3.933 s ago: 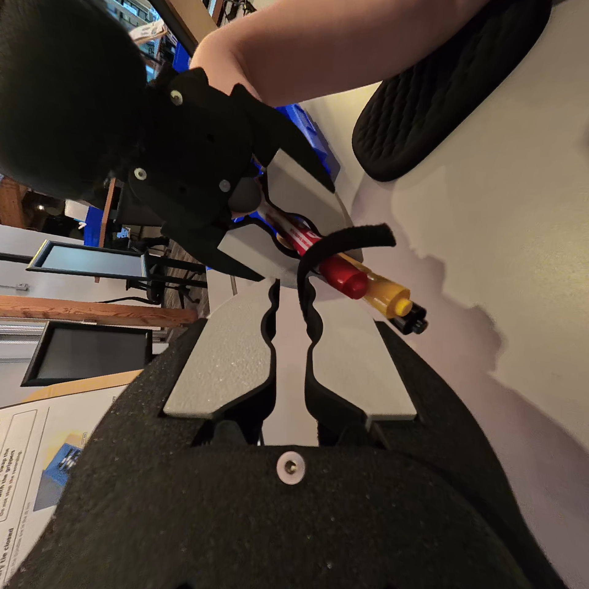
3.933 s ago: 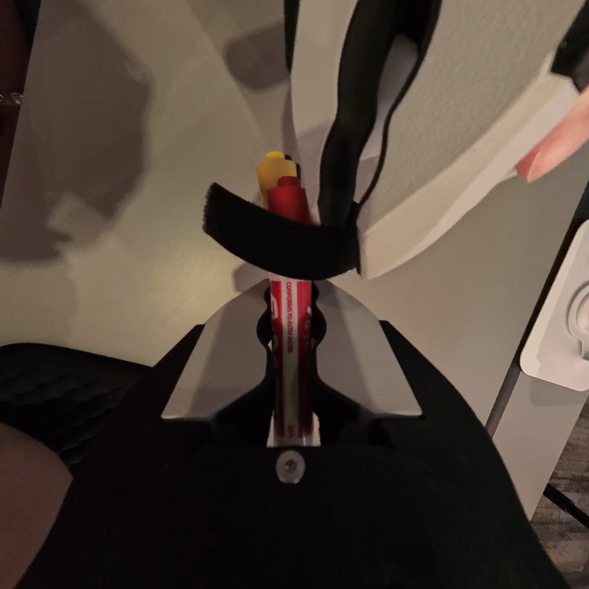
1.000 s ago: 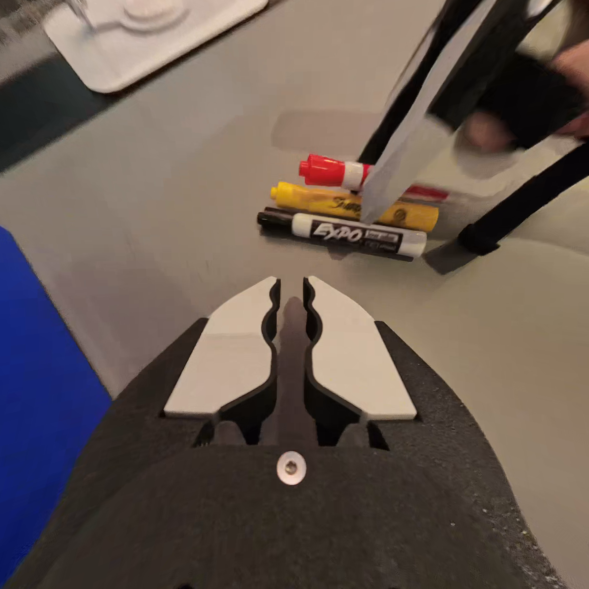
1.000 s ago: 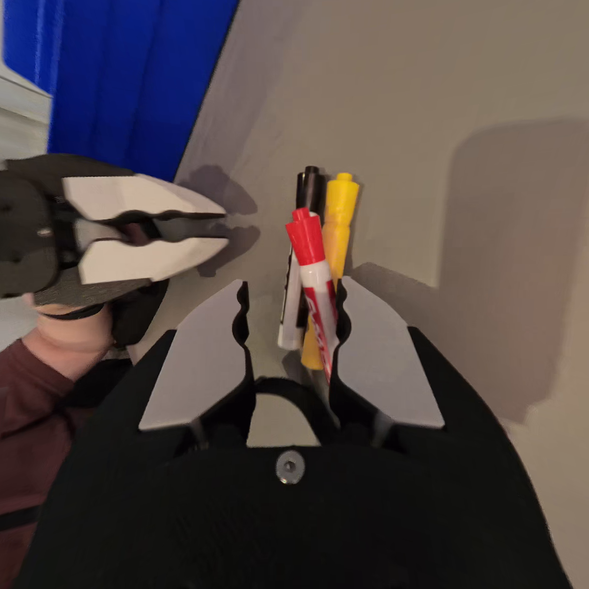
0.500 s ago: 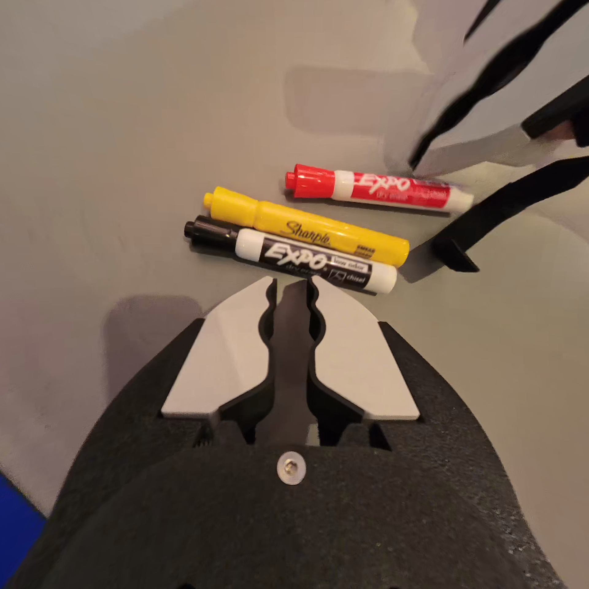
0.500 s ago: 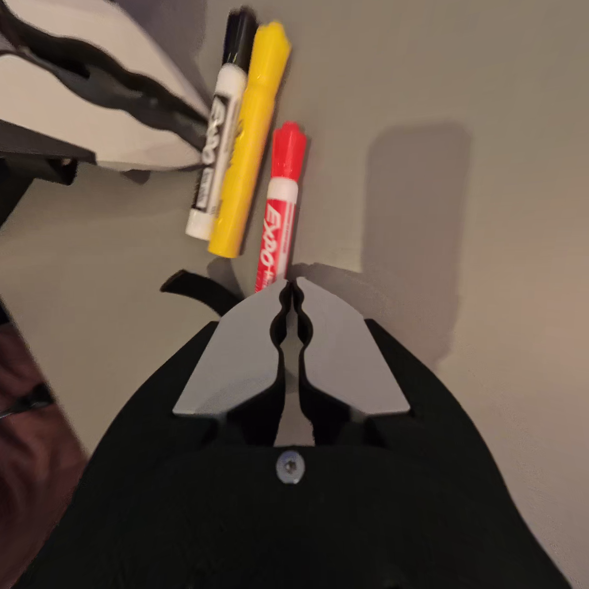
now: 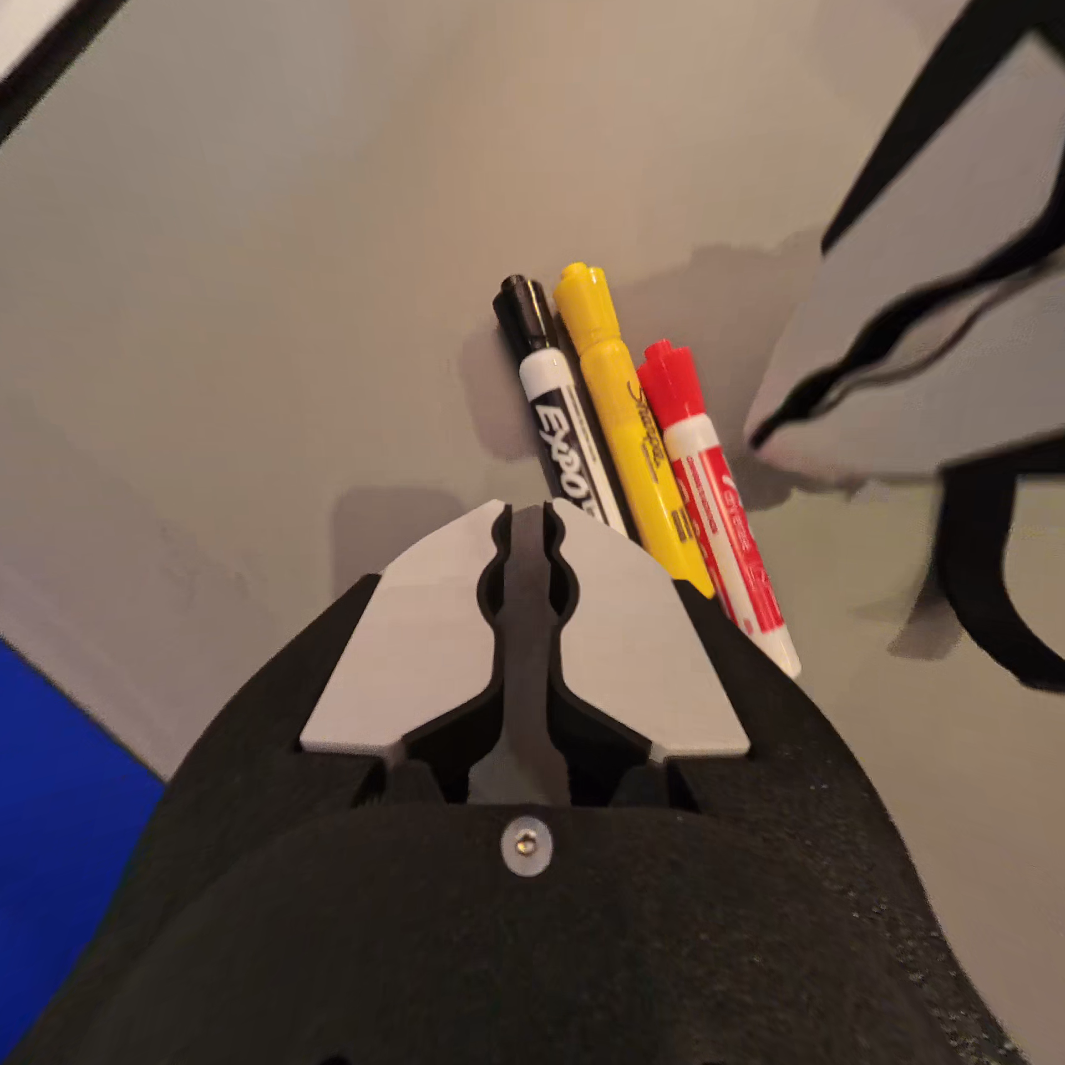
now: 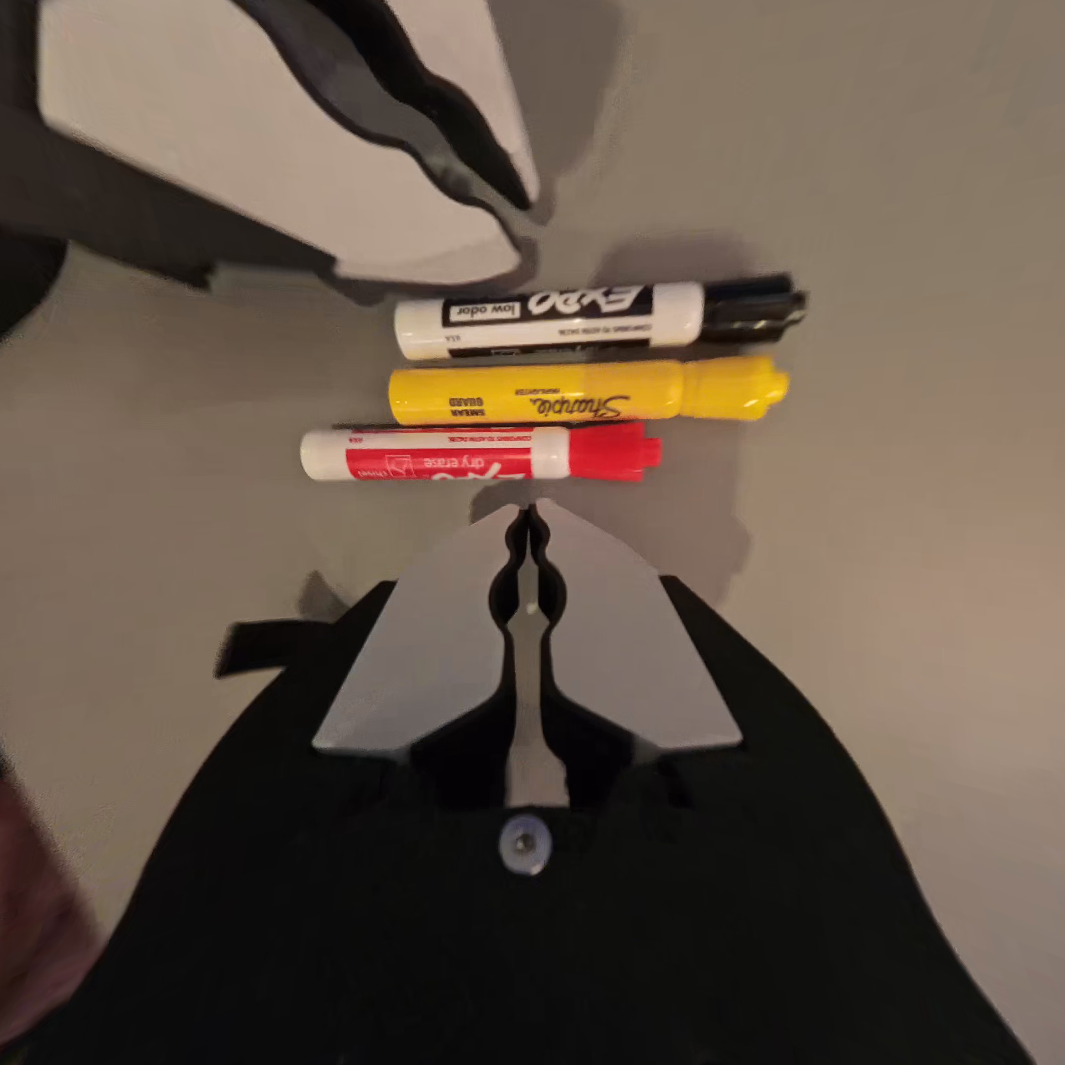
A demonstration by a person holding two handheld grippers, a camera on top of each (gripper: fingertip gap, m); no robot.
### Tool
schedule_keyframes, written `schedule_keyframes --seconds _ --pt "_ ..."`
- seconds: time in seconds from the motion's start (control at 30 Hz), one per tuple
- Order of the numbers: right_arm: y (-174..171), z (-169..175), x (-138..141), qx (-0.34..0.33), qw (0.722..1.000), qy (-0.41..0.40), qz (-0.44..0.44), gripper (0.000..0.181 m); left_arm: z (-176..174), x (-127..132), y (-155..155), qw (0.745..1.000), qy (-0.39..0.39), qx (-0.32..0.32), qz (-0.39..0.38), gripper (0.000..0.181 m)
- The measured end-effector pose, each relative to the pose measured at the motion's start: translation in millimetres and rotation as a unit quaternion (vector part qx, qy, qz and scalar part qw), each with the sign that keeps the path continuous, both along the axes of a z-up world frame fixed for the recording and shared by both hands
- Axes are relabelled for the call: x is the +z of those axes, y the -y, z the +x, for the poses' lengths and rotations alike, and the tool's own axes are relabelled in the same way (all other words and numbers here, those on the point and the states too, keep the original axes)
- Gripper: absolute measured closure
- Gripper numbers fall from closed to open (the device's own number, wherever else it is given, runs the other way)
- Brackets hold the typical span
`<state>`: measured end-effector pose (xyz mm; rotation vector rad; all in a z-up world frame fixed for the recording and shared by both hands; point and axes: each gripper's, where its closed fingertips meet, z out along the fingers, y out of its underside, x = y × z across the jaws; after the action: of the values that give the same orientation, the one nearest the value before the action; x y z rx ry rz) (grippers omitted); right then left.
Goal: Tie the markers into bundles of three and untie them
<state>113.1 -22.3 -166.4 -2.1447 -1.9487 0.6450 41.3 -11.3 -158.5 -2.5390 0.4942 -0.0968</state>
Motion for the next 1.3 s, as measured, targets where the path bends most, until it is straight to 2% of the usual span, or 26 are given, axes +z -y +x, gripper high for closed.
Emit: schedule_keyframes --seconds 0.03,0.1,0.2,0.27,0.33,0.53,0.67,0.77,0.83,0.93,1.0,1.07,1.13,1.3 --pt "-8 1 6 0.028 0.999 -0.026 0.035 0.179 -1 6 7 1.000 0.012 0.008 0.017 0.171" --pt "-33 -1 17 0.063 0.989 -0.081 0.111 0.166 5 18 30 0.998 0.049 0.016 0.047 0.162" --pt "-46 -7 20 0.124 0.977 -0.121 0.128 0.163 27 30 67 0.994 0.073 0.012 0.086 0.145" --pt "-60 -9 14 0.135 0.974 -0.106 0.145 0.168 38 26 80 0.993 0.049 0.023 0.104 0.143" --pt "-64 -7 9 0.147 0.977 -0.095 0.126 0.171 50 10 86 0.996 0.010 0.033 0.086 0.134" --pt "-81 -3 0 0.169 0.969 -0.101 0.146 0.169 51 -9 54 0.986 -0.094 0.074 0.116 0.109" --pt "-70 2 -3 0.190 0.969 -0.106 0.116 0.172 43 -7 45 0.981 -0.110 0.089 0.131 0.115" --pt "-83 14 6 0.153 0.971 -0.106 0.152 0.172 30 -3 50 0.977 -0.128 0.102 0.139 0.118" --pt "-75 32 13 0.157 0.971 -0.110 0.143 0.171 27 4 55 0.977 -0.112 0.102 0.149 0.120" --pt "-55 59 12 0.199 0.967 -0.111 0.117 0.165 52 14 54 0.986 -0.017 0.069 0.148 0.125" --pt "-34 69 5 0.226 0.966 -0.109 0.062 0.173 58 21 43 0.986 -0.033 0.044 0.156 0.125" --pt "-17 70 -1 0.246 0.963 -0.111 0.027 0.173 66 21 31 0.990 -0.055 0.016 0.133 0.118" --pt "-12 69 -8 0.259 0.960 -0.101 0.032 0.174 75 14 22 0.994 -0.047 0.005 0.097 0.117" --pt "-8 59 -8 0.254 0.958 -0.124 0.040 0.174 78 -5 12 1.000 -0.022 0.020 0.010 0.112"
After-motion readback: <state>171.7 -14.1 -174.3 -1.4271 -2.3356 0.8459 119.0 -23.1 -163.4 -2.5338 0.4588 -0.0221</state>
